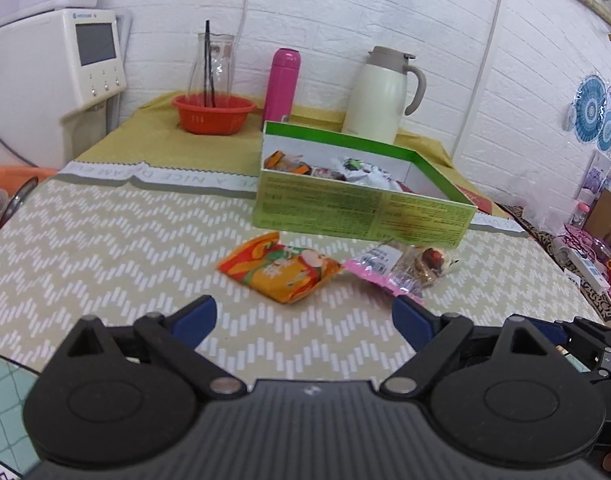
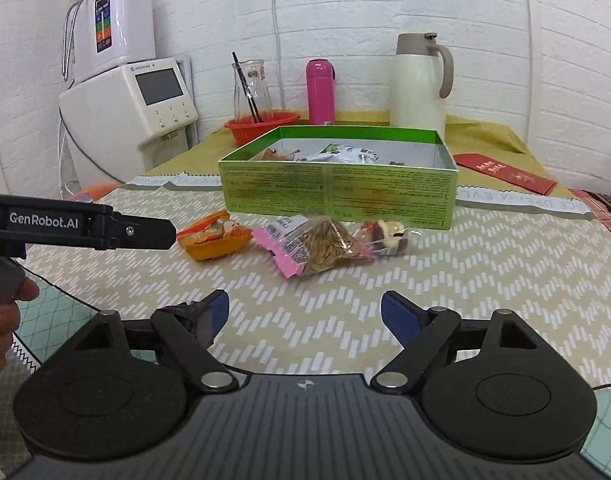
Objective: Organize snacks
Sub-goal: 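Grasp the orange-yellow bag with the left tool while the right tool grasps the pink-labelled cracker pack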
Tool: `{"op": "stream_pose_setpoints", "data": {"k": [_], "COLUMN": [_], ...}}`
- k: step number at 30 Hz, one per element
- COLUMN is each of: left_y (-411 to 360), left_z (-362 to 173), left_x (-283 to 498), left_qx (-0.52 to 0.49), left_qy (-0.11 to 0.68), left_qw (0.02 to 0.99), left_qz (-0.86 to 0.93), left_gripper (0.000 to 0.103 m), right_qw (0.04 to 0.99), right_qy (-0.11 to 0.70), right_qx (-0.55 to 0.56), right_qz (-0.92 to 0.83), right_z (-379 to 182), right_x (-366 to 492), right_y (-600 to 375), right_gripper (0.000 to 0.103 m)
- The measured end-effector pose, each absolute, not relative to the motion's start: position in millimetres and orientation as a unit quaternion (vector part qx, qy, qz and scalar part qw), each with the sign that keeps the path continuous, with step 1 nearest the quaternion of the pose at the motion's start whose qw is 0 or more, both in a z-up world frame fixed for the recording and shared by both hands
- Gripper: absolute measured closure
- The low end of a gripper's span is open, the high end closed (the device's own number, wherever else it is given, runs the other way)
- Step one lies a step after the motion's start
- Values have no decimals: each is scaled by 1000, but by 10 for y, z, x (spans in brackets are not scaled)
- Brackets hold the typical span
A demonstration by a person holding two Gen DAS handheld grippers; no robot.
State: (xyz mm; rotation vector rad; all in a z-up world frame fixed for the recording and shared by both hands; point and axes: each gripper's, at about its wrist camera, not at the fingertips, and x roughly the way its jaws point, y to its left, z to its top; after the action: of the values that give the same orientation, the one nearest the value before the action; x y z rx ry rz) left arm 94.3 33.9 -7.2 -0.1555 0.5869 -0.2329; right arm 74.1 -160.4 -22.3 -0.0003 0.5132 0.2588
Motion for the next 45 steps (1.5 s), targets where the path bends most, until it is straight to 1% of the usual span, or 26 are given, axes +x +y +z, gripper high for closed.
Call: {"op": "stream_pose_setpoints", "data": {"k": [8, 9, 11, 12, 13, 15, 17, 18, 19, 24, 26, 27, 28, 29, 30, 31, 33, 36, 38, 39, 40, 41, 42, 43, 44, 45], "left_y": [609, 625, 657, 664, 669, 671, 658, 645, 625, 500, 439, 415, 395, 376, 359, 345, 311, 276, 261, 263, 260, 259, 249, 239, 231, 226], "left_z": [-60, -60, -73, -78, -84, -90, -92, -96, -104, -207, -282, -314, -339, -352, -366, -375, -399, -432, -438, -439, -439, -435, -423, -418, -417, -417], "left_x": [971, 977, 1005, 1027, 1051, 1099, 1158, 1201, 1257, 1591, 1725, 1770, 1805, 1832, 1858, 1884, 1936, 2019, 2039, 2038, 2029, 2017, 2004, 2005, 2003, 2002], "left_qx": [-89, -88, -91, -93, -95, -97, -98, -99, -99, -118, -120, -120, -120, -122, -122, -121, -118, -117, -113, -113, -112, -110, -107, -105, -102, -100], "left_qy": [293, 294, 296, 298, 301, 304, 305, 306, 310, 340, 358, 363, 366, 368, 369, 371, 376, 377, 376, 372, 370, 368, 365, 368, 367, 367], "left_qw": [946, 946, 945, 944, 943, 941, 940, 939, 938, 926, 920, 918, 918, 917, 917, 916, 916, 916, 917, 918, 919, 919, 921, 919, 919, 919], "left_qz": [-109, -108, -105, -105, -105, -109, -118, -120, -122, -114, -107, -104, -99, -93, -90, -88, -78, -75, -74, -75, -78, -84, -87, -95, -100, -104], "left_gripper": [14, 14, 14, 14, 14, 14, 14, 14, 14, 14, 14, 14, 14, 14, 14, 14, 14, 14, 15, 16, 22, 32, 36, 44, 50, 52], "right_qw": [962, 961, 959, 958, 956, 956, 954, 953, 951, 950, 949, 949, 949, 951, 952, 954, 955, 952, 952, 952, 951, 949, 948, 949, 950, 950], "right_qy": [253, 259, 264, 266, 271, 272, 275, 278, 280, 284, 286, 286, 284, 280, 276, 272, 271, 279, 283, 284, 286, 290, 291, 290, 286, 287], "right_qx": [-14, -12, -8, -7, -3, -1, -10, -15, -9, -13, -12, -13, -13, -11, -8, -3, 2, 3, -9, -14, -16, -10, -4, -2, -6, -7], "right_qz": [100, 99, 100, 103, 109, 112, 118, 121, 128, 126, 129, 133, 135, 133, 131, 127, 120, 121, 118, 115, 114, 123, 126, 125, 121, 123], "right_z": [-284, -307, -349, -367, -378, -381, -377, -373, -370, -351, -350, -349, -347, -339, -335, -333, -332, -357, -382, -396, -409, -424, -432, -431, -426, -423], "right_x": [1277, 1335, 1408, 1427, 1436, 1399, 1324, 1279, 1224, 939, 885, 875, 866, 876, 888, 906, 959, 1046, 1083, 1096, 1107, 1115, 1119, 1115, 1108, 1106], "right_y": [-1356, -1347, -1329, -1326, -1330, -1342, -1361, -1382, -1424, -1561, -1598, -1603, -1602, -1593, -1585, -1577, -1551, -1487, -1436, -1418, -1409, -1419, -1431, -1439, -1439, -1437], "right_gripper": [0, 1, 8, 28, 41, 48, 49, 89, 87, 88, 87, 80, 66, 59, 41, 18, 5, 5, 7, 12, 24, 32, 39, 43, 55, 56]}}
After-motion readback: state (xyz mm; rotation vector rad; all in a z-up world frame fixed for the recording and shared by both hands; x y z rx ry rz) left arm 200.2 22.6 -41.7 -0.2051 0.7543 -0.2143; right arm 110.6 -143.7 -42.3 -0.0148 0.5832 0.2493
